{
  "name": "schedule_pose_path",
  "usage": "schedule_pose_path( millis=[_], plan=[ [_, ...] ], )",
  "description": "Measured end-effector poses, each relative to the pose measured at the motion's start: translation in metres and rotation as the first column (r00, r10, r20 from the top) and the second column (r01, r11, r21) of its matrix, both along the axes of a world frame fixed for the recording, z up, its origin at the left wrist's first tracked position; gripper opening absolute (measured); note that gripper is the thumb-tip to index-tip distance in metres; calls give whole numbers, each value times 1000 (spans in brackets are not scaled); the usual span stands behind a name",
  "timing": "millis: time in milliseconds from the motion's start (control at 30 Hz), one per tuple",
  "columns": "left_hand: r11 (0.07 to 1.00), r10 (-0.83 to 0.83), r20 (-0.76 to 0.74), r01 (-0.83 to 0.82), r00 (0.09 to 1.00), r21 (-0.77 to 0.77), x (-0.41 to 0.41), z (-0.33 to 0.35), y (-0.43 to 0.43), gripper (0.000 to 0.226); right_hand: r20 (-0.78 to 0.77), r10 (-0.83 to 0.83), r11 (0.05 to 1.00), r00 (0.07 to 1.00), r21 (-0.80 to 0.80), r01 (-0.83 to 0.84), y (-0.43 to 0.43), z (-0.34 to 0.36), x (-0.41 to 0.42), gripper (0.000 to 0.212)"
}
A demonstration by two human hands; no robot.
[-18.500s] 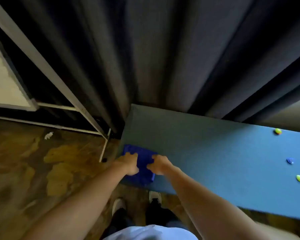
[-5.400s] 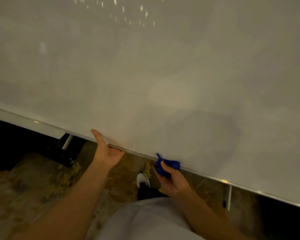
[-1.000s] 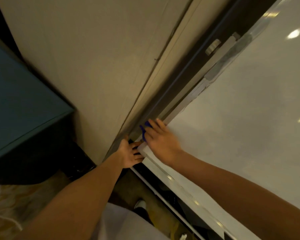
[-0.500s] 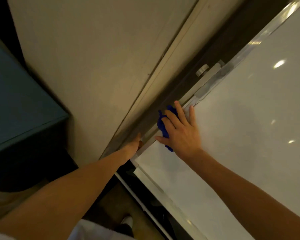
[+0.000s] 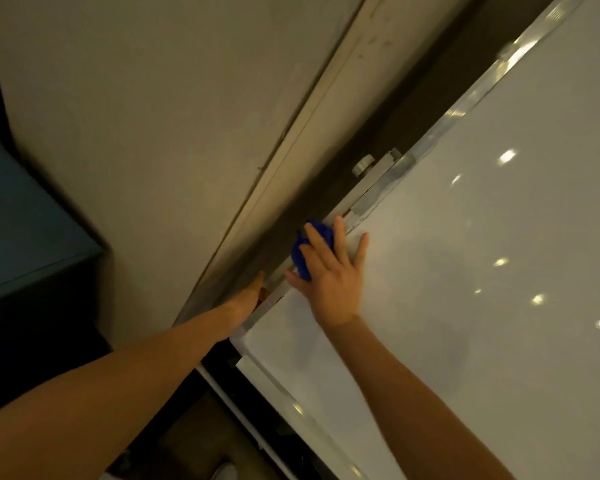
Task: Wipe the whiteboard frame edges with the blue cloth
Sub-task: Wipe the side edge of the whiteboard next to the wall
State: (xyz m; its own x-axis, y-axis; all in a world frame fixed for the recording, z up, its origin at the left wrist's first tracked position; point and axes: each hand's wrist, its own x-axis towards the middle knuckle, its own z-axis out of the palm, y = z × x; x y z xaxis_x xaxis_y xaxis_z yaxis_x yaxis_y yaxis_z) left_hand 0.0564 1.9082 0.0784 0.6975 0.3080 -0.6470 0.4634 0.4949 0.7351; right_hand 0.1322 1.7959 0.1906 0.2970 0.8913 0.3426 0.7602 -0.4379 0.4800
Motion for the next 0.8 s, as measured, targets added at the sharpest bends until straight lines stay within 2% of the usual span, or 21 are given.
schedule_pose_path(
  millis=[67,133,233,300,400,533,667,733,800],
  plan=[
    [996,89,125,-87,988,-20,5,7,-3,55,-33,9,997,999,-72,-11,3,-17,-9,53],
    [996,87,174,-86,981,-11,3,14,-3,51,14,13,997,1000,-75,-12,2,-15,-3,54],
    [1000,-5,124,5,992,7,1,17,0,61,20,9,989,1000,146,-12,-19,13,14,51],
    [993,-57,104,45,993,112,6,24,-1,65,6,-51,946,999,320,46,-35,26,20,50],
    [937,-150,215,70,965,341,23,51,-8,55,-44,-154,894,987,420,158,-41,37,19,55],
    [873,-209,301,38,931,487,34,82,-6,58,-53,-187,861,981,471,190,-20,73,32,65],
    [820,-201,354,-41,913,571,39,117,1,54,61,-228,870,972,461,176,8,152,60,73],
    [787,-175,360,-90,916,611,44,130,6,62,41,-255,837,966,509,200,20,174,61,76],
    [725,-237,333,-62,913,686,48,135,12,71,42,-233,870,972,455,189,26,173,56,78]
  ],
)
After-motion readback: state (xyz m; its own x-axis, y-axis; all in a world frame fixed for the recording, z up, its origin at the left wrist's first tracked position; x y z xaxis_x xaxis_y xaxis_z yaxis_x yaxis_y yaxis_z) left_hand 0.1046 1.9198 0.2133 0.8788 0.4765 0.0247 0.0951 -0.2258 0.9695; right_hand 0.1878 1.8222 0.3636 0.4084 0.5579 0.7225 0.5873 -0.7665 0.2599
